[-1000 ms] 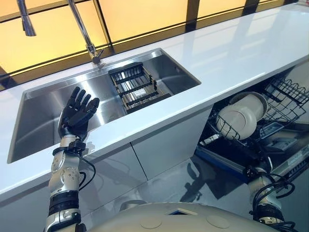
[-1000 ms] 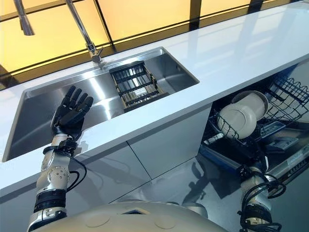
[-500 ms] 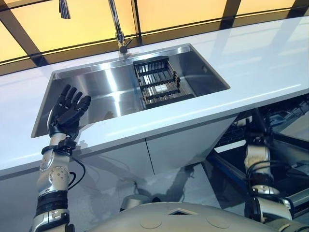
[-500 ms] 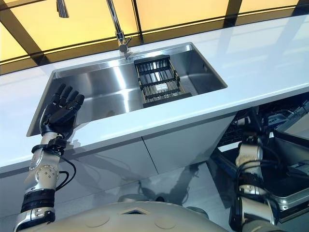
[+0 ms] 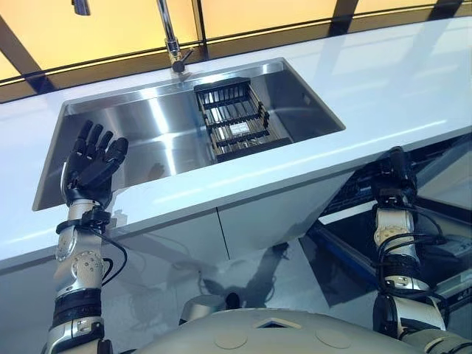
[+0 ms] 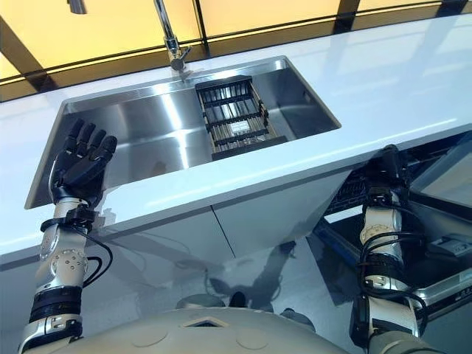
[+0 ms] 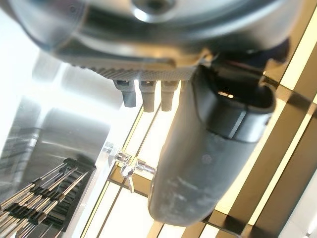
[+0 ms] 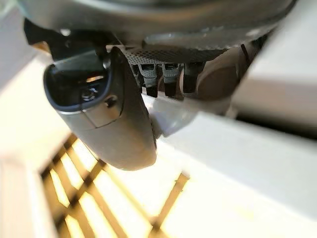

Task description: Pick up plates and place into dishwasher.

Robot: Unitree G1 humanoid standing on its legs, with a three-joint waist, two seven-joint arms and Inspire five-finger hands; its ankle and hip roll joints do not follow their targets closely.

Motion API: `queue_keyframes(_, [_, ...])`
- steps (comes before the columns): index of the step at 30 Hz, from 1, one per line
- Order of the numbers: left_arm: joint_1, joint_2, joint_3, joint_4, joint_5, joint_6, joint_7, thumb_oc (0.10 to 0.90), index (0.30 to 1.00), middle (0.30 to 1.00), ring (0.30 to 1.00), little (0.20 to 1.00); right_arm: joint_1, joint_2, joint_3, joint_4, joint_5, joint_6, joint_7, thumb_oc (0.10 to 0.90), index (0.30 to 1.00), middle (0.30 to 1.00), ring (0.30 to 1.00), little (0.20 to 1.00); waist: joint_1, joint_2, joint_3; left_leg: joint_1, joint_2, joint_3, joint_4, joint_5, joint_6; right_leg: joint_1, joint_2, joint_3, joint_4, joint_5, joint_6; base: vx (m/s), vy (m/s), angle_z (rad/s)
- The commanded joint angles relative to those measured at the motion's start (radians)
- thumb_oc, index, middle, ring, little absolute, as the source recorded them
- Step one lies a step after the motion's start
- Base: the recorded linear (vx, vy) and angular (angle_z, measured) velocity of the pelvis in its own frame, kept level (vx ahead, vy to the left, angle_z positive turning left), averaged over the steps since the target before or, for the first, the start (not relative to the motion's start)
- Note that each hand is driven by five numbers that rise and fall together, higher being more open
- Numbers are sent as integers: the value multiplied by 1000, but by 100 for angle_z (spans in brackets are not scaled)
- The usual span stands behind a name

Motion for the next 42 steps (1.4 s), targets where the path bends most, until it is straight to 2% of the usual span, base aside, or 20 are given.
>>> queue_keyframes(1, [3,3,-26,21,57,-54,-17,800,900,900,900,900,-113,-142,32,-192,-278,-156,178,800,900,900,900,900,-17,-44,-108,25,-11,86,11,-125,2,-103,39,52,121,-79,5,-97,-77,-1])
queue_keyframes(2, [1,1,-25,20,61,-58,-14,800,900,900,900,900,-95,-138,31,-202,-299,-160,174,800,900,900,900,900,-21,-44,-108,24,-10,90,10,-124,2,-104,40,55,119,-78,6,-118,-93,-7])
queue_keyframes(4, [-22,6,-20,19,76,-86,-3,800,900,900,900,900,-20,-140,32,-226,-468,-172,120,800,900,900,900,900,-49,-43,-107,19,-6,115,8,-125,-2,-108,45,74,106,-75,9,-160,-124,-16])
queue_keyframes(9, [-71,31,-17,2,108,-136,33,800,900,900,900,900,56,-162,30,-236,-774,-105,-5,800,900,900,900,900,-99,-39,-106,16,6,155,3,-127,-9,-116,61,109,92,-72,11,-151,-122,-28])
queue_keyframes(12, [-103,59,-20,-15,138,-161,68,800,900,900,900,900,74,-190,26,-234,-848,-70,-49,800,900,900,900,900,-125,-34,-105,13,15,175,3,-125,-13,-119,71,132,87,-73,9,-148,-118,-37])
queue_keyframes(14, [-126,81,-27,-24,165,-178,92,800,900,900,900,900,76,-198,23,-237,-842,-66,-84,800,900,900,900,900,-143,-27,-103,11,24,187,3,-123,-16,-123,79,148,92,-77,7,-134,-108,-34])
queue_keyframes(19, [-186,134,-41,0,173,-205,131,800,900,900,900,900,73,-197,-7,-227,-796,-89,-176,800,900,900,900,900,-178,-9,-104,10,36,212,5,-122,-21,-130,92,182,102,-83,9,-82,-75,-30])
queue_keyframes(22, [-213,152,-49,23,177,-219,139,800,900,900,900,900,68,-199,-32,-188,-742,-83,-193,800,900,900,900,900,-189,-4,-105,12,40,225,6,-124,-25,-131,98,193,101,-82,9,-27,-73,-17])
queue_keyframes(25, [-243,181,-54,49,179,-223,149,800,900,900,900,900,76,-195,-71,-117,-638,-76,-186,800,900,900,900,900,-203,4,-105,16,42,232,8,-128,-27,-129,104,200,97,-81,7,0,-67,-14])
queue_keyframes(31, [-281,221,-56,123,168,-219,155,800,900,900,900,900,82,-148,-125,28,-314,-43,-139,800,900,900,900,900,-211,19,-103,23,45,232,8,-132,-29,-128,111,194,111,-95,-4,23,-43,-6])
queue_keyframes(34, [-298,232,-56,153,173,-213,164,800,900,900,900,900,75,-112,-149,75,-187,-58,-104,800,900,900,900,900,-211,25,-102,23,45,222,3,-132,-28,-126,114,187,118,-102,-11,20,-11,-2])
queue_keyframes(42, [-318,253,-54,197,180,-204,156,800,900,900,900,900,72,-81,-198,210,-125,-51,-94,800,900,900,900,900,-200,33,-102,11,44,197,2,-128,-30,-124,114,170,125,-109,-18,33,1,5])
